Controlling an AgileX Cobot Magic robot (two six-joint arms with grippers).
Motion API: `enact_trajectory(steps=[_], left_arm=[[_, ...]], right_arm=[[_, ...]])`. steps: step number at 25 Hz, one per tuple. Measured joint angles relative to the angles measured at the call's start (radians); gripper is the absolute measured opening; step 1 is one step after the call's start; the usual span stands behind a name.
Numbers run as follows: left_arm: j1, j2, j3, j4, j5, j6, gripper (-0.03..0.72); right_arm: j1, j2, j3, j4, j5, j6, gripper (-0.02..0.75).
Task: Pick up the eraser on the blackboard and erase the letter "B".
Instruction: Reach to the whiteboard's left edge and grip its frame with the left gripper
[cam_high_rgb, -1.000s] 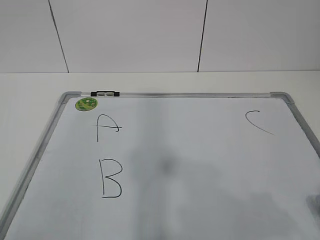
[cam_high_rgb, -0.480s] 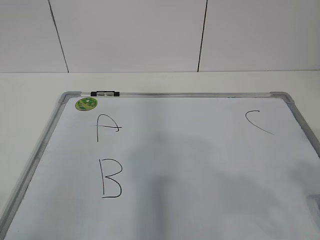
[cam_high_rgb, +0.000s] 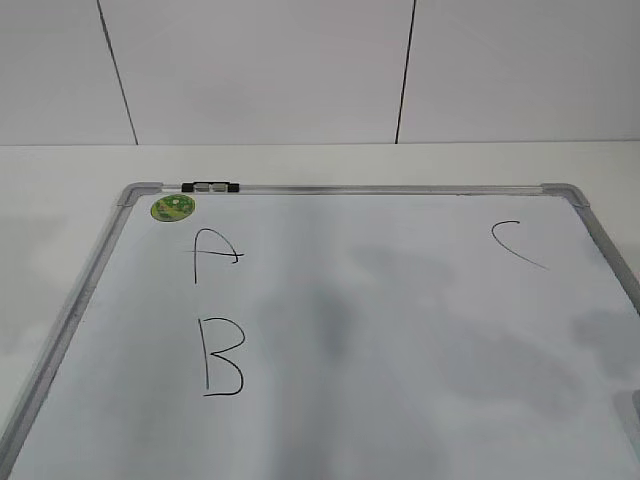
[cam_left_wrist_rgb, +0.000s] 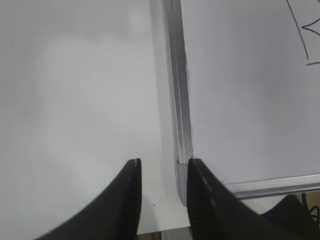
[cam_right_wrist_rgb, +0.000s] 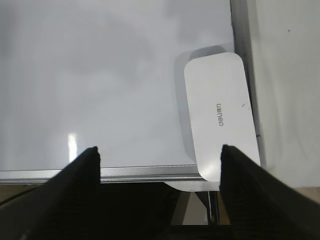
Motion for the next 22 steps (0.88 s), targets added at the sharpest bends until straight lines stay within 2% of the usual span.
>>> enact_trajectory(steps=[7,15,22], left_arm=[[0.0,0.322,-0.156,-0.002,-0.082,0.044,0.237],[-0.039,0.62,-0.319,0.003,-0.183,0.053,0.237],[-0.044,0.816,-0.401,0.006,-0.216,0.053,0.237]], right_arm=[[0.0,0.085,0.0,0.0,-0.007,0.0,0.571],[0.0,0.095,0.0,0.0,-0.009,0.0,0.571],[0.0,0.095,0.0,0.0,-0.009,0.0,0.571]])
